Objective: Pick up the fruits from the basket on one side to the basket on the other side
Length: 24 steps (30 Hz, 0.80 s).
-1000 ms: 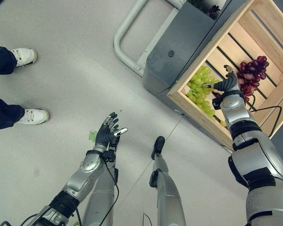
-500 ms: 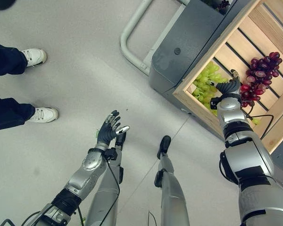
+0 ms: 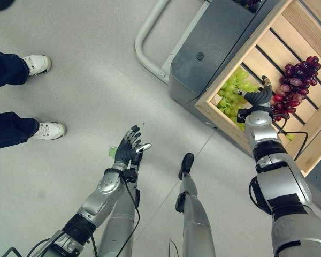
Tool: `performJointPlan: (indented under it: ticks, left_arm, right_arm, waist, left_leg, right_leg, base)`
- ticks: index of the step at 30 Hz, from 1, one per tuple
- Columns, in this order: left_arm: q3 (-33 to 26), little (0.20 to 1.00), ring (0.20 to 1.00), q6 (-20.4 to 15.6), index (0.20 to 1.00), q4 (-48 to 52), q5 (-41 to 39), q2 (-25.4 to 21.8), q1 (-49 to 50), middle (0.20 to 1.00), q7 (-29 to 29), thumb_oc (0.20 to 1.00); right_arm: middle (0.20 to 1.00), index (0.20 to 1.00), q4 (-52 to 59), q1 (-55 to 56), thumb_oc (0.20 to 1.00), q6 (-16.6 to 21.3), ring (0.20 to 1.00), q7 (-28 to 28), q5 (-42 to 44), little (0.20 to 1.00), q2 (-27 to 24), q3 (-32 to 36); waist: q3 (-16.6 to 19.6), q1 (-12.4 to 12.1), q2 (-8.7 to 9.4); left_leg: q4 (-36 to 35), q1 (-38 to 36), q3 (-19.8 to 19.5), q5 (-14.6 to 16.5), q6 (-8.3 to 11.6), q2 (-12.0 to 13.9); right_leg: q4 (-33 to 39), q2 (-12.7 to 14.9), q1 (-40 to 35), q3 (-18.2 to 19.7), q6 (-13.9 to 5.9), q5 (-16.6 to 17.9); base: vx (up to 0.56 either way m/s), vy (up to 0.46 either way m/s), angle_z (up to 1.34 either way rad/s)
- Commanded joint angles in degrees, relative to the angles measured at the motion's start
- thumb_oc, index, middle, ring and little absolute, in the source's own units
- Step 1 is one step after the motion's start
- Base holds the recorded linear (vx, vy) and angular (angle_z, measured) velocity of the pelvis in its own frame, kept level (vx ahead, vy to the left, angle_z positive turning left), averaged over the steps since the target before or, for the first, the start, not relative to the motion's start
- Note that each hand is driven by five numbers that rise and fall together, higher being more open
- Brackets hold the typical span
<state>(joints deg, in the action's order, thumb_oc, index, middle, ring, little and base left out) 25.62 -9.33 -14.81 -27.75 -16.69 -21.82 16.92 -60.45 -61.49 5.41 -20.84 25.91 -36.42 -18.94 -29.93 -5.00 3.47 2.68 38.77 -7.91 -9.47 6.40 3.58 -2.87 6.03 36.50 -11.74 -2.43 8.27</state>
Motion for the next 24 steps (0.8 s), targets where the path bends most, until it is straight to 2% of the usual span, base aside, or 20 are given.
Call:
performJointPlan:
  ticks: [1,4,8,10,18,24]
  left_arm:
    - [-2.34,1.000,1.000,-1.61,1.000,3.30,1.05,0.11,0.97,1.000,-0.03,1.000]
    - [-3.16,1.000,1.000,-1.45,1.000,3.72,1.09,-0.71,1.84,1.000,-0.71,1.000]
    - [-3.65,1.000,1.000,-1.50,1.000,4.25,0.85,-1.21,2.38,1.000,-1.02,1.000]
    - [-4.11,1.000,1.000,-1.63,1.000,4.91,0.71,-1.68,2.88,1.000,-1.43,1.000]
    - [-4.68,1.000,1.000,-1.69,1.000,7.66,3.36,-4.25,3.34,1.000,-2.24,1.000]
    - [-4.29,1.000,1.000,-1.85,1.000,10.10,5.06,-6.42,2.87,1.000,-2.38,1.000]
  right_arm:
    - [1.000,1.000,5.08,2.81,1.000,1.20,1.000,3.18,-1.52,1.000,2.68,-6.81]
    - [1.000,1.000,16.24,6.47,1.000,1.52,1.000,6.18,-0.94,1.000,-1.88,-8.36]
    - [1.000,1.000,23.99,10.51,1.000,2.68,1.000,7.61,0.38,1.000,-5.82,-6.98]
    - [1.000,1.000,30.10,14.82,1.000,3.34,1.000,9.49,1.32,1.000,-9.45,-5.22]
    - [1.000,1.000,36.20,19.86,1.000,3.68,1.000,11.47,2.13,1.000,-15.59,-2.29]
    - [1.000,1.000,34.45,18.25,1.000,3.26,1.000,12.14,3.36,1.000,-16.71,-3.74]
  waist:
    - [0.13,1.02,1.04]
    - [0.13,2.19,2.46]
    - [0.13,2.87,3.26]
    - [0.13,3.35,3.85]
    - [0.13,3.63,4.03]
    - [0.13,3.42,3.53]
  left_leg:
    - [3.73,-0.35,2.50,7.06,0.07,-1.63]
    - [3.66,-0.42,2.55,6.99,0.20,-1.31]
    - [3.65,-0.74,2.63,7.00,0.25,-1.09]
    - [3.66,-0.97,2.55,6.99,0.26,-1.01]
    - [3.68,-1.88,2.59,7.09,0.28,-0.74]
    - [3.71,-2.26,2.72,7.02,0.37,-0.86]
  right_leg:
    - [-6.24,3.59,-2.80,1.14,-6.45,-10.34]
    - [-6.37,3.52,-2.55,1.28,-6.44,-10.32]
    - [-6.47,3.54,-2.73,1.22,-6.51,-10.35]
    - [-6.52,3.50,-2.96,1.11,-6.53,-10.43]
    - [-6.66,3.58,-3.78,1.10,-6.49,-10.59]
    - [-6.42,3.62,-4.22,1.28,-6.54,-10.43]
  base:
    - [0.00,0.000,0.00]
    - [0.00,0.000,0.00]
    - [0.00,0.000,0.00]
    - [0.00,0.000,0.00]
    - [0.00,-0.002,0.01]
    - [0.00,0.000,0.00]
